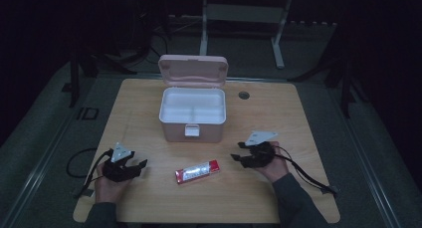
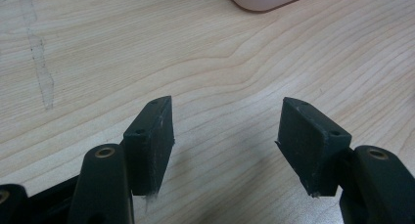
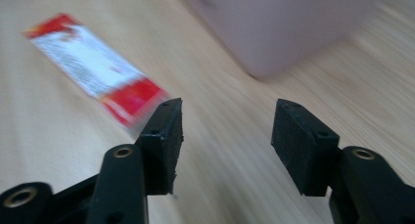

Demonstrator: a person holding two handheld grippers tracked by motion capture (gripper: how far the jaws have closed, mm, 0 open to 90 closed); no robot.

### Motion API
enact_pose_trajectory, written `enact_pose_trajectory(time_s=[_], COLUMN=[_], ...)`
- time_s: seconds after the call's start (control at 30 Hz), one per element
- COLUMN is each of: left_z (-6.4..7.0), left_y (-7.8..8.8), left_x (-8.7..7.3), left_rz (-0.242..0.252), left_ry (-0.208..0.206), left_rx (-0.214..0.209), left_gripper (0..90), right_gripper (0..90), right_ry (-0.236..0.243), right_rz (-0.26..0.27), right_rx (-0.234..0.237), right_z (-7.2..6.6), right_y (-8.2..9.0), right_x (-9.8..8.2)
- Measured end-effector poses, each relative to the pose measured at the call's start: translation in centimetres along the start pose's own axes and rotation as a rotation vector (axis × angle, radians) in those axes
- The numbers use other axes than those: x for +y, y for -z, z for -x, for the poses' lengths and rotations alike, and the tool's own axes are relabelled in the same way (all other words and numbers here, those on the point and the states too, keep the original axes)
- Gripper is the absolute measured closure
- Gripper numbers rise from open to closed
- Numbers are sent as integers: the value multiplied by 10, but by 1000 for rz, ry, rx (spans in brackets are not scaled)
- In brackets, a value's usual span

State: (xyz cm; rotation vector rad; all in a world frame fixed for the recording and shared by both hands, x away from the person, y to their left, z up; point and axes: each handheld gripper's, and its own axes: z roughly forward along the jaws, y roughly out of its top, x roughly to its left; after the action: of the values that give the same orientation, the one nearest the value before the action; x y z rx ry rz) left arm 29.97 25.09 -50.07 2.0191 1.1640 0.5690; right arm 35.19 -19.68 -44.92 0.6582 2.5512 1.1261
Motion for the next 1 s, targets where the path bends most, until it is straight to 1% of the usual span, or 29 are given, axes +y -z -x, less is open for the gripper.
enact_pose_trajectory(time_s=[0.03, 0.07, 0.1, 0.13, 0.17, 0.2, 0.23, 0.27, 0.33, 0.37, 0.4, 0.43, 0.47, 0.5, 0.57, 0.6, 0.63, 0.67, 0.7, 0.73, 0.77, 0.8, 0.83, 0.87, 0.9, 0.93, 0.97, 1.0], left_z=[0, 0, 0, 0, 0, 0, 0, 0, 0, 0, 0, 1, 1, 1, 1, 1, 1, 1, 2, 2, 2, 2, 2, 1, 2, 2, 2, 2], left_y=[0, 0, 0, 0, 0, 0, 0, 0, 0, 0, -1, 0, 0, 0, 0, -1, -1, -1, -1, -1, -1, -1, -1, -1, -1, -1, -1, 0], left_x=[0, 0, 0, 0, 0, 0, 0, 0, 0, 0, 0, 0, 0, -1, -1, 0, 0, 0, -1, -1, -1, -1, -1, -1, -1, -1, -1, -1], left_rz=[0, 2, 2, 2, 2, 1, 1, -1, -3, -3, -4, -6, -6, -5, -6, -6, -8, -11, -8, -8, -4, -3, -3, -3, -3, -3, -3, -3], left_ry=[-1, -1, -1, -2, -2, -2, -2, -3, -5, -5, -5, -7, -7, -7, -8, -8, -6, -5, -8, -8, -8, -9, -9, -9, -9, -10, -10, -9], left_rx=[0, -1, -1, -2, -2, -1, -1, -3, -3, -3, -2, -1, -1, -1, -1, -3, -4, -5, -10, -10, -13, -12, -12, -12, -13, -13, -13, -13], left_gripper=[381, 381, 382, 382, 381, 381, 382, 382, 381, 382, 382, 381, 381, 382, 381, 381, 382, 382, 381, 382, 381, 382, 381, 381, 381, 382, 381, 382], right_gripper=[420, 408, 408, 381, 381, 369, 369, 309, 285, 285, 260, 248, 248, 233, 229, 229, 259, 259, 349, 387, 463, 507, 509, 509, 510, 510, 510, 510], right_ry=[47, 74, 74, 127, 127, 149, 149, 217, 256, 256, 288, 298, 298, 321, 322, 322, 324, 324, 318, 314, 314, 324, 313, 313, 292, 278, 278, 237], right_rz=[-7, -10, -10, -13, -13, -19, -19, -23, -23, -23, -29, -44, -44, -70, -76, -76, -96, -96, -125, -135, -139, -145, -157, -157, -180, -186, -186, -186], right_rx=[41, 67, 67, 111, 111, 133, 133, 191, 214, 214, 242, 254, 254, 277, 294, 294, 300, 300, 298, 305, 281, 253, 233, 233, 205, 189, 189, 161], right_z=[-11, -17, -17, -29, -29, -34, -34, -50, -59, -59, -65, -68, -68, -71, -73, -73, -73, -73, -71, -70, -70, -69, -67, -67, -62, -59, -59, -49], right_y=[-10, -15, -15, -25, -25, -30, -30, -43, -50, -50, -59, -64, -64, -74, -82, -82, -88, -88, -93, -94, -94, -92, -90, -90, -85, -82, -82, -71], right_x=[11, 17, 17, 28, 28, 33, 33, 45, 51, 51, 54, 55, 55, 55, 52, 52, 50, 50, 47, 45, 45, 45, 45, 45, 43, 41, 41, 34])
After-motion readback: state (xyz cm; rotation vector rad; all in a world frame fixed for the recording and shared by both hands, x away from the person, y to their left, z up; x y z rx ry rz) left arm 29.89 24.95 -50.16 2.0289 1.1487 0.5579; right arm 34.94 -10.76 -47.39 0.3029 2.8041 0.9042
